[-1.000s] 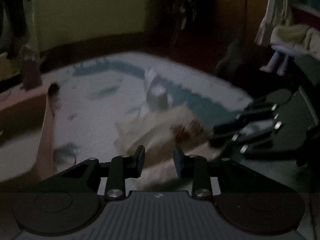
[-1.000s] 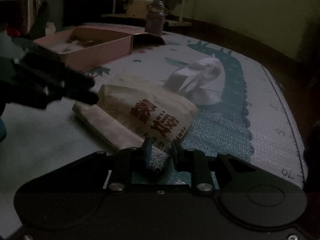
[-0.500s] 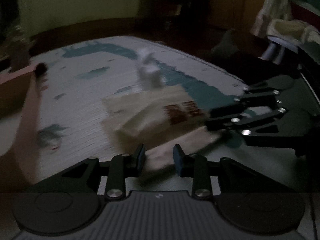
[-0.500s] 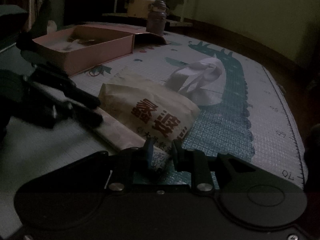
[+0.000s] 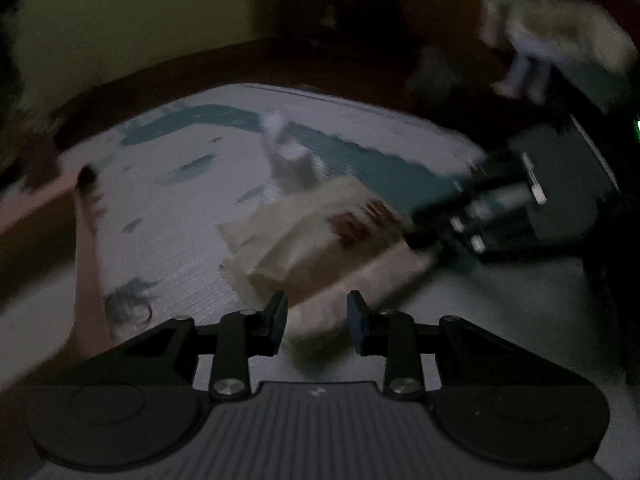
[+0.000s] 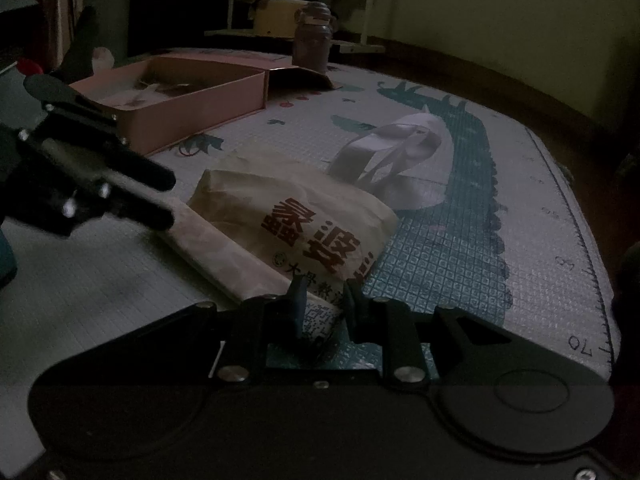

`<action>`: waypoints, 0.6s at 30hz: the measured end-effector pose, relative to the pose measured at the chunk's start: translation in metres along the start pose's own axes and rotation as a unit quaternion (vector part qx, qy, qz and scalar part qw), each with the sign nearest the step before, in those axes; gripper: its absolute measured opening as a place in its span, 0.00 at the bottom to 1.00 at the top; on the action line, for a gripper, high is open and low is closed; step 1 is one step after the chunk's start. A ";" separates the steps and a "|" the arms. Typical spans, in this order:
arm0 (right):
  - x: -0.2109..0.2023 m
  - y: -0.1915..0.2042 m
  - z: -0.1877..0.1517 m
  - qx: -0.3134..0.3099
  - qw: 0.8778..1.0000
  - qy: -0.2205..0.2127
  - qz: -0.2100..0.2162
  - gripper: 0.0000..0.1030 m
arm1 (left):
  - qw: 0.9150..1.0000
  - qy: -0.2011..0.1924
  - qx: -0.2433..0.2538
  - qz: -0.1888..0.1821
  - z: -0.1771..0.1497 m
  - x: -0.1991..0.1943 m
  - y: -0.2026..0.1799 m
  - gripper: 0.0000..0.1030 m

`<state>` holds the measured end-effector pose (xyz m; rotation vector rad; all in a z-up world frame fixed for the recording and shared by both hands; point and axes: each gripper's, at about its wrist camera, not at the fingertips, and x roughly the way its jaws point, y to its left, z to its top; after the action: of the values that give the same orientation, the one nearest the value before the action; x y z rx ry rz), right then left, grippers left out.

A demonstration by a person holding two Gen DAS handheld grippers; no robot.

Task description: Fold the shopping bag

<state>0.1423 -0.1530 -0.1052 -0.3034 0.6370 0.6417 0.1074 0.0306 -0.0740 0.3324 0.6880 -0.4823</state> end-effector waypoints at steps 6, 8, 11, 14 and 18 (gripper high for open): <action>0.002 0.000 0.002 -0.017 1.000 0.003 0.003 0.21 | 0.983 0.034 0.179 0.039 -0.007 0.009 -0.034 0.30; 0.003 0.000 0.003 -0.024 1.000 0.004 0.003 0.21 | 0.975 0.038 0.212 0.046 -0.010 0.011 -0.038 0.30; 0.004 0.002 0.004 -0.040 0.999 0.004 0.003 0.21 | 0.967 0.048 0.241 0.063 -0.012 0.012 -0.038 0.30; 0.004 0.002 0.005 -0.047 0.999 0.005 0.006 0.21 | 0.957 0.054 0.278 0.068 -0.013 0.014 -0.041 0.30; 0.004 -0.006 0.004 -0.028 0.999 0.005 0.019 0.21 | 0.922 0.054 0.378 0.067 -0.019 0.018 -0.050 0.30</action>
<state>0.1504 -0.1534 -0.1044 -0.3477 0.6357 0.6949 0.0833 -0.0088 -0.1062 1.1350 0.5576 -0.5899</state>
